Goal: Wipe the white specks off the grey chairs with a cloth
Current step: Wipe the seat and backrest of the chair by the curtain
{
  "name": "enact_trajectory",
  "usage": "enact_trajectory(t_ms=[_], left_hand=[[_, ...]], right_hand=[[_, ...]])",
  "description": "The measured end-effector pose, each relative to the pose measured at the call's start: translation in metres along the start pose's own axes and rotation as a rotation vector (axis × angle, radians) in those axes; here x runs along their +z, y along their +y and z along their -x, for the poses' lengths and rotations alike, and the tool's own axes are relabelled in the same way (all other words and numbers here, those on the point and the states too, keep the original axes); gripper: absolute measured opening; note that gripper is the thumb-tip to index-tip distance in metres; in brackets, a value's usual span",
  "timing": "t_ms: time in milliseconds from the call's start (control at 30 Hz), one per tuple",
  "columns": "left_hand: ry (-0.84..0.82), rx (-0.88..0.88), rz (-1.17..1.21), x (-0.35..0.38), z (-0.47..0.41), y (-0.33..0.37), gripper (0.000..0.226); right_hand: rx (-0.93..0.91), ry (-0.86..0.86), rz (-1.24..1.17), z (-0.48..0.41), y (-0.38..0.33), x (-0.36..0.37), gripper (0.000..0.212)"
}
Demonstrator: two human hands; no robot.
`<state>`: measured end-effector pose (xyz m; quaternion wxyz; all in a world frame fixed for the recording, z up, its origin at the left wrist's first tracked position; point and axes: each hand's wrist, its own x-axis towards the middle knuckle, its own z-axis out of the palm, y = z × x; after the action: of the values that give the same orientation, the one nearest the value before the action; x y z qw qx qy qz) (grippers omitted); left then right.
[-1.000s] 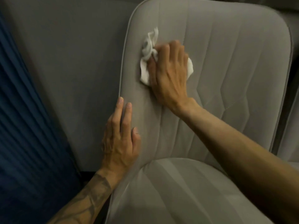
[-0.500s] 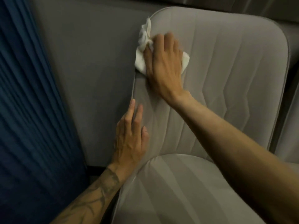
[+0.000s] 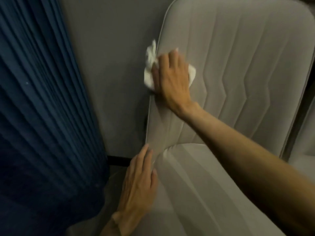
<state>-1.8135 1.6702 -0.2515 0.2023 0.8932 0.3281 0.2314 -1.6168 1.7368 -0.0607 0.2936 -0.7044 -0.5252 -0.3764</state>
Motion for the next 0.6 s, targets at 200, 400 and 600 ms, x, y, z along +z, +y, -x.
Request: enact_trajectory(t_ms=[200, 400, 600], left_hand=[[-0.081, -0.116, 0.03, -0.005, 0.028, 0.0, 0.057], [-0.109, -0.156, 0.095, -0.009, 0.05, 0.0, 0.049], [-0.082, -0.17, 0.17, -0.012, 0.057, 0.006, 0.046]], right_hand=[[-0.164, -0.363, -0.159, 0.162, -0.026, 0.009, 0.021], [-0.185, -0.698, -0.219, 0.214, 0.001, 0.002, 0.025], [-0.087, -0.731, -0.253, 0.241, -0.025, -0.014, 0.028]])
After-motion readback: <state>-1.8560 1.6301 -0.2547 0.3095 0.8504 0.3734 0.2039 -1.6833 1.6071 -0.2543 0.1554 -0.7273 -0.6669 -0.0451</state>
